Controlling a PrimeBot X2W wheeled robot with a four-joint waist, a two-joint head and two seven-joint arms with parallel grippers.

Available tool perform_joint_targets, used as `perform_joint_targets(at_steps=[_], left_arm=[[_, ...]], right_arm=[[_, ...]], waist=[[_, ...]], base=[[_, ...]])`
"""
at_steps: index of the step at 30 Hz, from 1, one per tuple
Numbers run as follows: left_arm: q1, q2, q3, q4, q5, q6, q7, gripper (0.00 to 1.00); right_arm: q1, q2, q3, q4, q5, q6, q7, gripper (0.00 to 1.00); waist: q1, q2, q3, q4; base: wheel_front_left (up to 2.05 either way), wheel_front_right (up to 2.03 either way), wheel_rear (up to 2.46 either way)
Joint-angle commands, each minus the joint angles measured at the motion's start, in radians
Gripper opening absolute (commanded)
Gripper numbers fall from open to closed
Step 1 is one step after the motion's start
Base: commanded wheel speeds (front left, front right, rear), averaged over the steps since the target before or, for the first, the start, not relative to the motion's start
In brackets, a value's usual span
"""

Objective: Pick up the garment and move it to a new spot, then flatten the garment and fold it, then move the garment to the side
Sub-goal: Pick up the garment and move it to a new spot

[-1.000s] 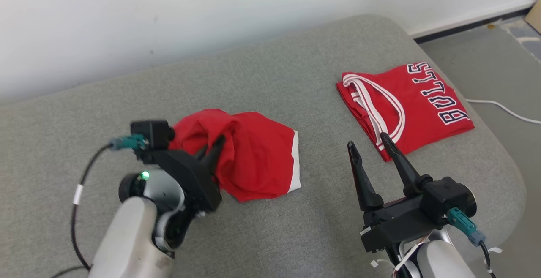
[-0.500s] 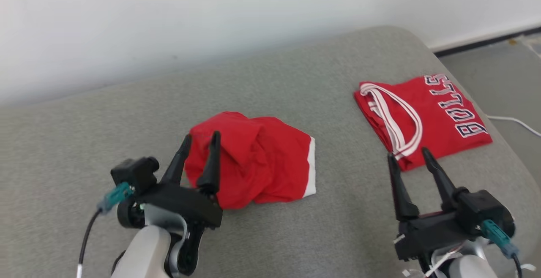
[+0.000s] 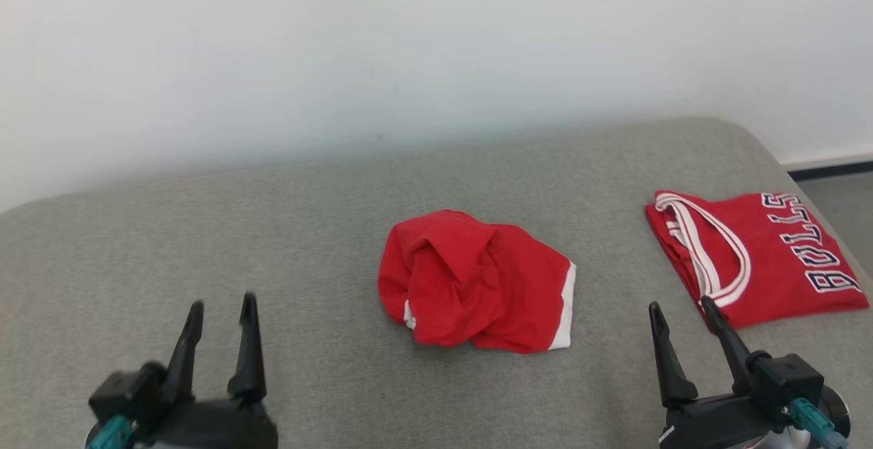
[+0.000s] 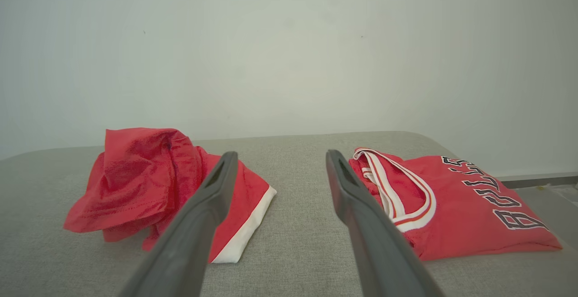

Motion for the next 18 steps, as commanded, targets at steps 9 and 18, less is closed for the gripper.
perform_joint_targets(at_steps=[9, 18], left_arm=[[0.142, 0.007, 0.071, -0.017, 0.096, -0.012, 0.000, 1.00], [0.196, 0.013, 0.082, 0.015, 0.123, -0.011, 0.000, 1.00]], right_arm=[[0.034, 0.011, 0.008, 0.050, 0.029, -0.003, -0.023, 1.00], [0.062, 0.031, 0.011, 0.090, 0.022, -0.003, -0.026, 1.00]], waist=[[0.0001, 0.0001, -0.052, 0.074], [0.0001, 0.0001, -0.061, 0.088]], base=[[0.00, 0.00, 0.00], [0.00, 0.00, 0.00]])
